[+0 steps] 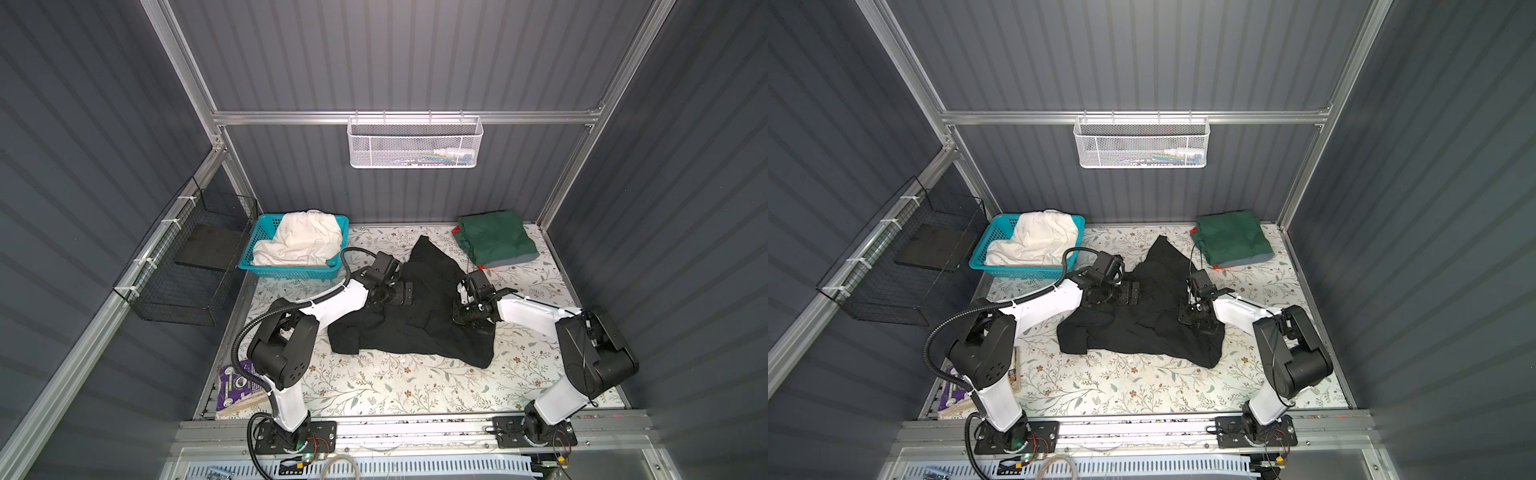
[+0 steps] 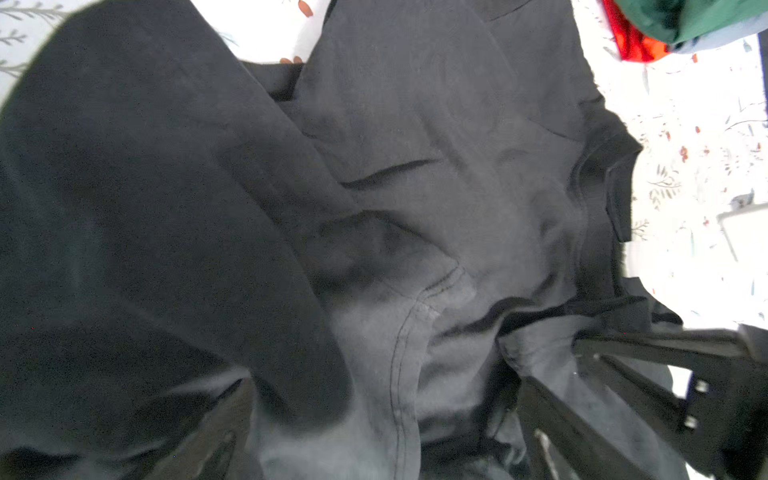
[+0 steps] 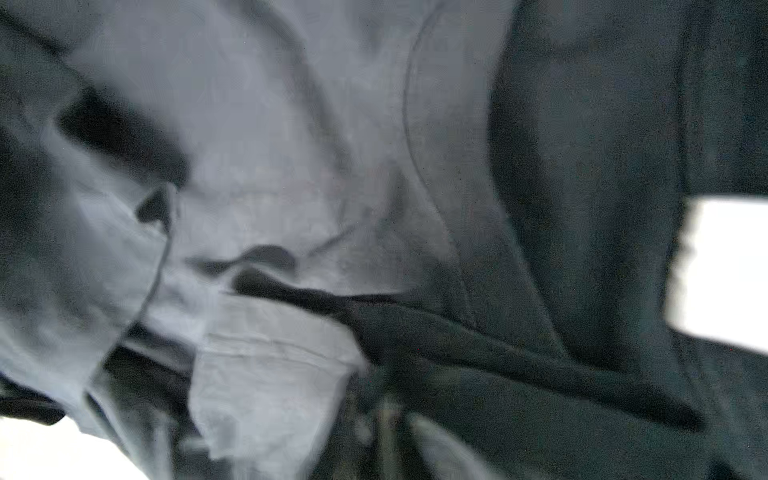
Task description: Fold and stack the t-shirts
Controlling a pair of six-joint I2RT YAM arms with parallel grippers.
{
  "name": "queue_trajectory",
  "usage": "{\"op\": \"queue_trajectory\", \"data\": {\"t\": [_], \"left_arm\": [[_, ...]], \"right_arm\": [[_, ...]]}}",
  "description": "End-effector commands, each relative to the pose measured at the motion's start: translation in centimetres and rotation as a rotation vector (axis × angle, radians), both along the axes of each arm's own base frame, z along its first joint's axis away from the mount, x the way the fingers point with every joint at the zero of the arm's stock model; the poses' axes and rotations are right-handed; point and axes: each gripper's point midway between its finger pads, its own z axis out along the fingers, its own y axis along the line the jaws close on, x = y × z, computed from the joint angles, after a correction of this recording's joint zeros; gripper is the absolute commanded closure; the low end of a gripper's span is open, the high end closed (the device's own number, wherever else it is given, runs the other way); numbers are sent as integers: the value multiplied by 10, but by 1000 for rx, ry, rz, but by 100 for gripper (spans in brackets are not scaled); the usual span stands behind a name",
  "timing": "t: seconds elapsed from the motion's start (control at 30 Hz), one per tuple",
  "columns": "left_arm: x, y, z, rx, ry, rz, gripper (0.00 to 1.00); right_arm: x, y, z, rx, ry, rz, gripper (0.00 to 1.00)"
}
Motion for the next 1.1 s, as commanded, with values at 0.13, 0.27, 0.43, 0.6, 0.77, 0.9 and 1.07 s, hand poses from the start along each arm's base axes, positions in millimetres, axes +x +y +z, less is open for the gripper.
{"op": "queue_trajectory", "data": {"t": [0.13, 0.27, 0.43, 0.6, 0.77, 0.9, 1.07], "left_arm": [[14, -10, 4, 24, -16, -37, 0], [19, -15, 2, 23, -20, -44, 0], [27, -19, 6, 28, -40, -56, 0], [31, -19, 2, 46, -48, -62, 0], [36, -18, -1, 58, -42, -64, 0], [42, -15, 2, 54, -51, -57, 0], [45, -9, 3, 57, -43, -61, 0]], "right_arm": [[-20, -8, 33, -20, -72, 19, 100], [-58, -8, 47, -30, -80, 43, 100], [-116, -8, 48, -58, -57, 73, 100], [-160, -17, 32, -175, 8, 79, 100], [-188, 0, 31, -216, -1, 161, 100], [-203, 16, 31, -113, -21, 177, 100], [-222, 7, 20, -32, 6, 165, 76]]}}
